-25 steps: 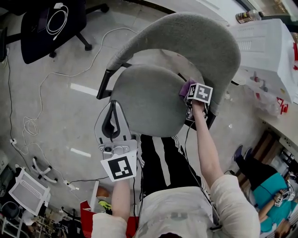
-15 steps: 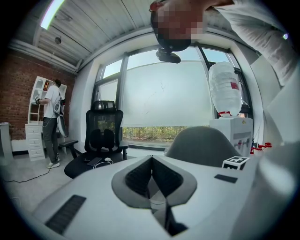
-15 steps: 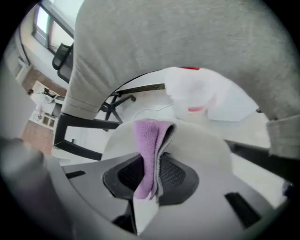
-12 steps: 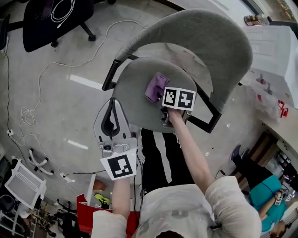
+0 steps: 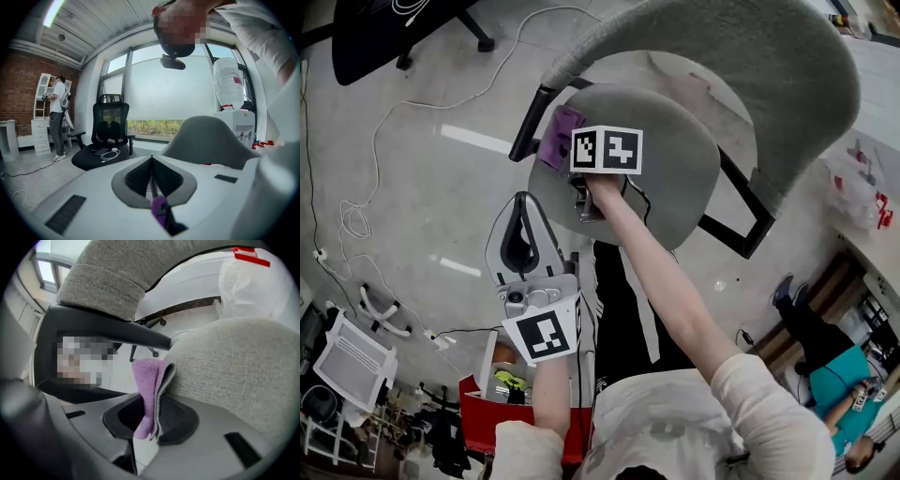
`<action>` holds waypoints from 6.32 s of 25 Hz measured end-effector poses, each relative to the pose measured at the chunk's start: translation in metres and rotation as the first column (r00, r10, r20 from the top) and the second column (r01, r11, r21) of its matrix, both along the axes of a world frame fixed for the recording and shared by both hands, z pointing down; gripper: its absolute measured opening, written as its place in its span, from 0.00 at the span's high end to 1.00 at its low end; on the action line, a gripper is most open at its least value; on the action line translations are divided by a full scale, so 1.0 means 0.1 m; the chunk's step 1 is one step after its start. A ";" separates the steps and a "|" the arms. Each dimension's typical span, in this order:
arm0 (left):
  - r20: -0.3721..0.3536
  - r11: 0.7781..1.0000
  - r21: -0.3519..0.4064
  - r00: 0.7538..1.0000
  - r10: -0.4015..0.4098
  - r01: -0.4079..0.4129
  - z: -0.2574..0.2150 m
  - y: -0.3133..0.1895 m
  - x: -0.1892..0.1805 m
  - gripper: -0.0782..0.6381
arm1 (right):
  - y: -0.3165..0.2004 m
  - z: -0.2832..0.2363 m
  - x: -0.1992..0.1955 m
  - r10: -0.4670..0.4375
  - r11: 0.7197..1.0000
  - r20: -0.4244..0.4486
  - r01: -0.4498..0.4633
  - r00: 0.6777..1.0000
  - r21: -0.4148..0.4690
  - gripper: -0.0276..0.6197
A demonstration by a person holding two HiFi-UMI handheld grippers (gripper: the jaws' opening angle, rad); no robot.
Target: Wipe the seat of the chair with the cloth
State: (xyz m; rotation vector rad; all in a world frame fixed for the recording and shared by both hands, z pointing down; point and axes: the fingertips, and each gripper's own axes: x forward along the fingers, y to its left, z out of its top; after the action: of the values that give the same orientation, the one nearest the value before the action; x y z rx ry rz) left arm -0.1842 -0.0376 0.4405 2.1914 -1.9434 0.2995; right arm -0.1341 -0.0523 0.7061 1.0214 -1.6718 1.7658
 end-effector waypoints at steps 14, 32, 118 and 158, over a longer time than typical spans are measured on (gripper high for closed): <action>0.009 0.998 -0.011 0.998 0.068 -0.068 -0.09 0.03 0.19 0.87 | 0.46 0.07 0.99 0.044 0.999 -0.147 -0.047 0.988 -0.020 0.83; 0.059 0.983 0.032 0.982 0.181 -0.183 -0.48 -0.07 0.66 0.87 | 1.52 -0.07 2.99 0.033 0.982 -0.578 -0.134 0.815 -0.133 0.83; 0.040 0.939 -0.012 0.938 0.345 -0.345 -0.34 0.32 1.46 0.87 | 3.15 -0.05 3.03 0.073 0.968 -0.507 -0.184 0.859 -0.172 0.83; 0.038 0.815 0.568 0.993 0.116 -0.117 -4.41 0.54 1.30 0.87 | 0.28 -6.36 1.79 0.144 0.106 -0.291 0.278 0.946 0.955 0.83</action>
State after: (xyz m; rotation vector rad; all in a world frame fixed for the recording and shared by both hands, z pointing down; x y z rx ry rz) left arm -0.0537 0.0165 -0.0010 2.6664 -2.1007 -0.3198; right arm 0.0451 -0.0241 0.0701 1.5545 -2.5958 -0.0278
